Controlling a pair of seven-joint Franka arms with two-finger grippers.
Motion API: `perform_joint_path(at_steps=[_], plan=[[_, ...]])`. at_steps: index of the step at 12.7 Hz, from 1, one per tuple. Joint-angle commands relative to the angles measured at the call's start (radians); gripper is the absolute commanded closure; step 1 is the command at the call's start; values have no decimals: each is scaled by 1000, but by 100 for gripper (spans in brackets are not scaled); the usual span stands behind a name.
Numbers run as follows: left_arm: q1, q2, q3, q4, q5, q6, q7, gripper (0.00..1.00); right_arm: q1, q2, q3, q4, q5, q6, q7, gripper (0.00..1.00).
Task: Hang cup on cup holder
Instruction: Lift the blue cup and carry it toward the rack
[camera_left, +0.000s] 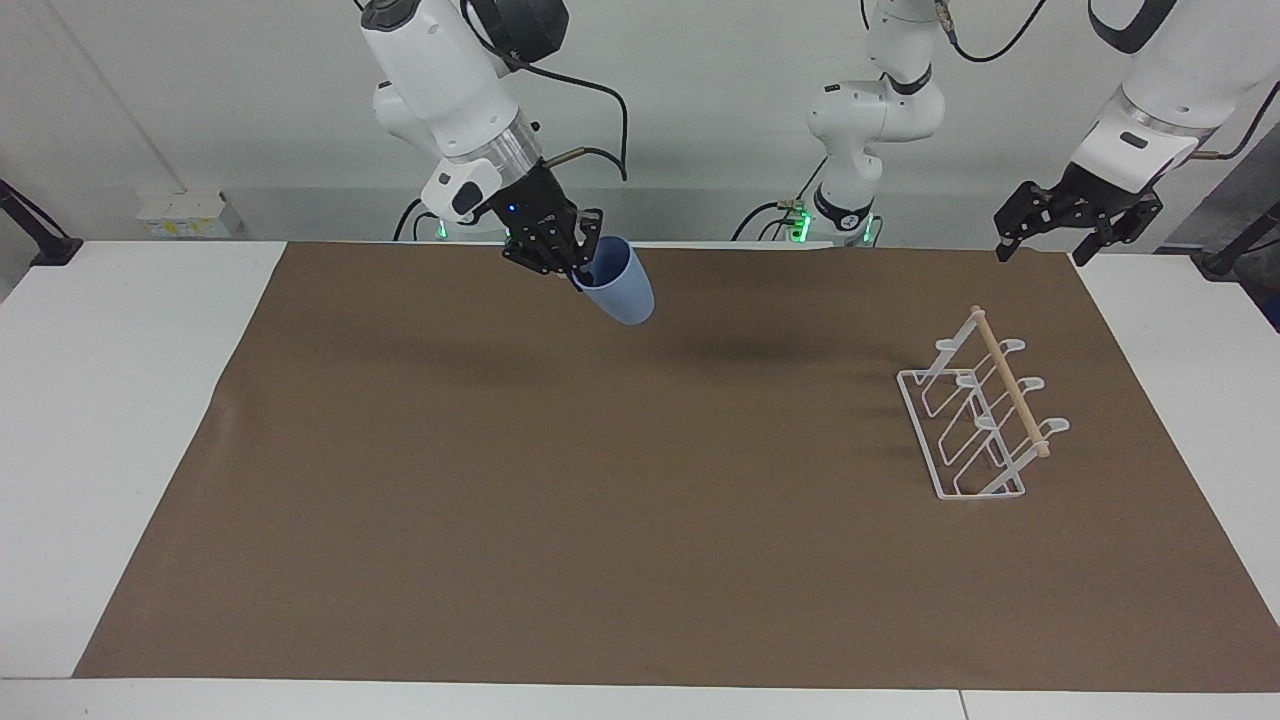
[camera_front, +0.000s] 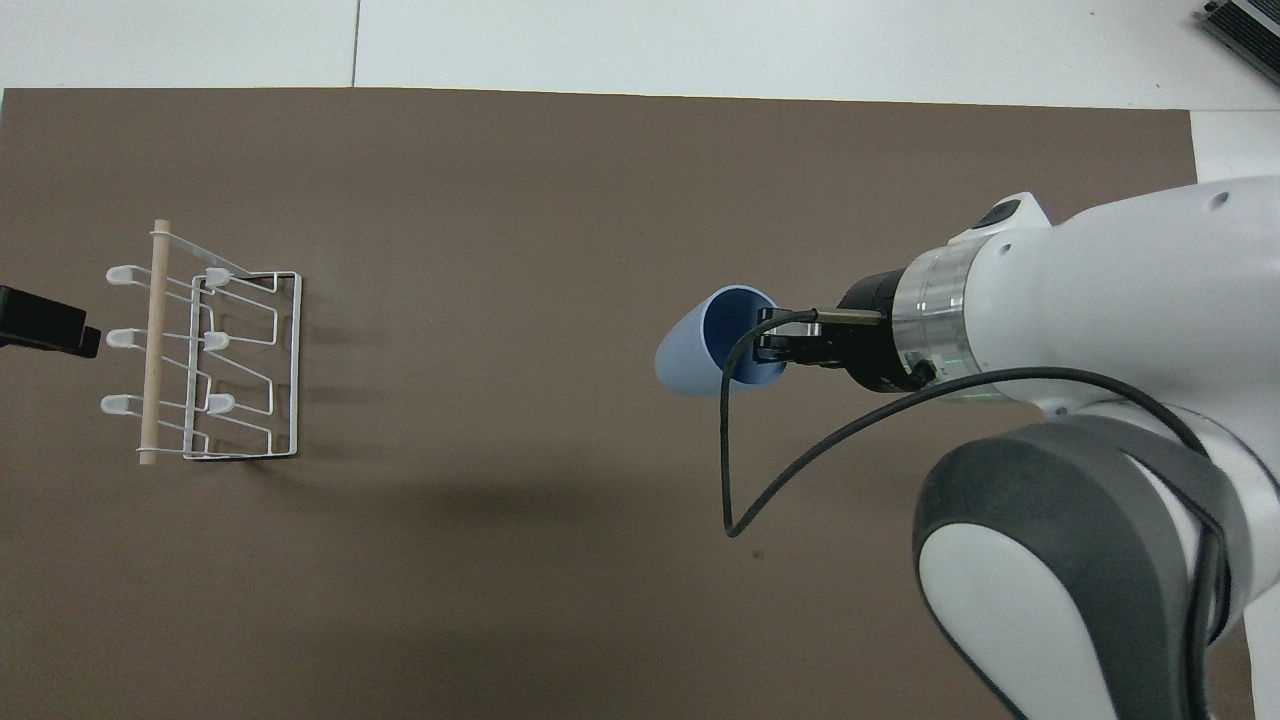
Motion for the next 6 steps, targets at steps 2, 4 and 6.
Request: perform_joint_path(at_steps=[2, 4, 6], plan=[[6, -37, -10, -61, 3, 32, 100, 0, 51, -21, -4, -36, 94, 29, 99, 100], [4, -83, -7, -162, -67, 127, 316, 0, 113, -18, -4, -59, 122, 125, 168, 100], [-5, -100, -14, -216, -112, 193, 435, 0, 178, -4, -4, -59, 125, 199, 278, 100]])
